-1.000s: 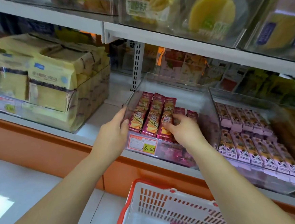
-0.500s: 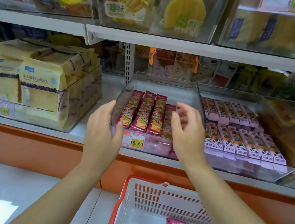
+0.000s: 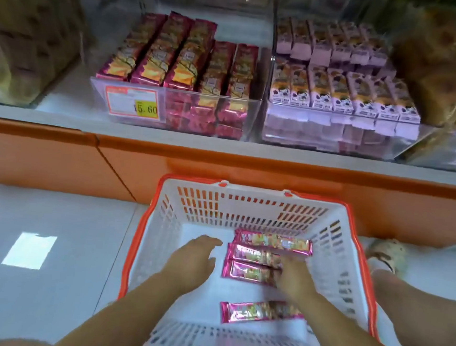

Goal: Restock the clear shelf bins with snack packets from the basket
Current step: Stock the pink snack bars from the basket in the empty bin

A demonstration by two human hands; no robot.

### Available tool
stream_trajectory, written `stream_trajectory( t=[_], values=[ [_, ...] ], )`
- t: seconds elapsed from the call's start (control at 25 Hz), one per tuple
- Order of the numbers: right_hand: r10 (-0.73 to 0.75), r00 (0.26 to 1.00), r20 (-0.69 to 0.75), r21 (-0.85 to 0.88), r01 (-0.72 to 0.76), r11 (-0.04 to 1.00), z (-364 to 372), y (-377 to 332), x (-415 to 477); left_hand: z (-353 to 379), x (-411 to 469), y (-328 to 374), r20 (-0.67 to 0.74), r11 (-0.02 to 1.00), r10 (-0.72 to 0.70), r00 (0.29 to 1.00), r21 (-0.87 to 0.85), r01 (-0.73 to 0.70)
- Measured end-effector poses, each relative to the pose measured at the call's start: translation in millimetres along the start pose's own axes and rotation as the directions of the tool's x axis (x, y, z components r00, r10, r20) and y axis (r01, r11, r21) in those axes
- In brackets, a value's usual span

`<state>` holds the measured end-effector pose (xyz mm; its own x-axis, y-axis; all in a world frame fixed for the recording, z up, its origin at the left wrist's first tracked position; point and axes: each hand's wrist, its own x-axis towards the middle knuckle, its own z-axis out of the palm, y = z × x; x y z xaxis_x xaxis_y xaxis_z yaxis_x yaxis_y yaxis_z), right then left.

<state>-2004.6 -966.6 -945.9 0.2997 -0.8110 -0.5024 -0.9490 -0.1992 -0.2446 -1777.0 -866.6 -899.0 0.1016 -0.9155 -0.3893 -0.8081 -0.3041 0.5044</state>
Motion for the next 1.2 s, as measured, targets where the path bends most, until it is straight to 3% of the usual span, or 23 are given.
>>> stream_trajectory(
  t=[0.08, 0.16, 0.52, 0.6, 0.72, 0.8, 0.88, 0.96, 1.04, 1.12, 1.2],
  values=[
    [0.051, 0.988, 0.148, -0.096, -0.037, 0.995, 15.7, 11.6, 0.2, 24.6, 1.7, -7.0, 0.108, 0.999, -0.037, 0.993, 0.010, 0.036],
    [0.092, 0.976, 0.199, -0.170, -0.058, 0.984, 24.6, 14.0, 0.7, 36.3, 4.3, -6.8, 0.175, 0.998, -0.051, 0.983, 0.043, 0.045],
    [0.110, 0.981, 0.158, -0.399, -0.039, 0.916, 25.4, 9.3, 10.3, 45.0, 2.6, -7.1, 0.240, 0.991, -0.121, 0.963, 0.086, 0.103],
    [0.073, 0.985, 0.158, -0.349, -0.014, 0.937, 25.6, 11.6, 7.7, 44.5, -1.0, -11.4, 0.269, 0.988, -0.145, 0.952, 0.095, 0.123],
    [0.079, 0.963, 0.259, -0.027, -0.074, 0.997, 16.8, 3.5, -1.9, 41.0, -3.5, -11.1, 0.290, 0.980, -0.199, 0.936, 0.077, 0.185],
    [0.026, 0.954, 0.299, 0.137, -0.070, 0.988, 11.8, -8.8, -17.5, 35.8, -4.8, -2.2, 0.279, 0.965, -0.246, 0.928, -0.014, 0.260],
    [-0.023, 0.969, 0.247, 0.267, -0.045, 0.963, 8.6, -22.0, -35.4, 29.9, -5.8, 12.8, 0.269, 0.934, -0.267, 0.925, -0.166, 0.318],
    [-0.050, 0.986, 0.157, 0.429, -0.022, 0.903, 4.0, -35.1, -53.8, 22.2, -7.1, 30.5, 0.243, 0.779, -0.328, 0.913, -0.478, 0.407],
    [-0.068, 0.996, 0.063, 0.550, 0.022, 0.835, -5.1, -45.3, -71.9, 10.8, -13.1, 48.6, 0.264, 0.496, -0.357, 0.896, -0.759, 0.421],
    [-0.091, 0.995, -0.037, 0.597, 0.095, 0.796, -14.4, -50.4, -86.9, 0.0, -17.7, 58.4, 0.237, 0.356, -0.332, 0.913, -0.865, 0.354],
    [-0.117, 0.988, -0.104, 0.628, 0.157, 0.762, -23.2, -52.2, -98.2, -7.0, -22.9, 61.4, 0.216, 0.297, -0.280, 0.935, -0.907, 0.298]
  ],
)
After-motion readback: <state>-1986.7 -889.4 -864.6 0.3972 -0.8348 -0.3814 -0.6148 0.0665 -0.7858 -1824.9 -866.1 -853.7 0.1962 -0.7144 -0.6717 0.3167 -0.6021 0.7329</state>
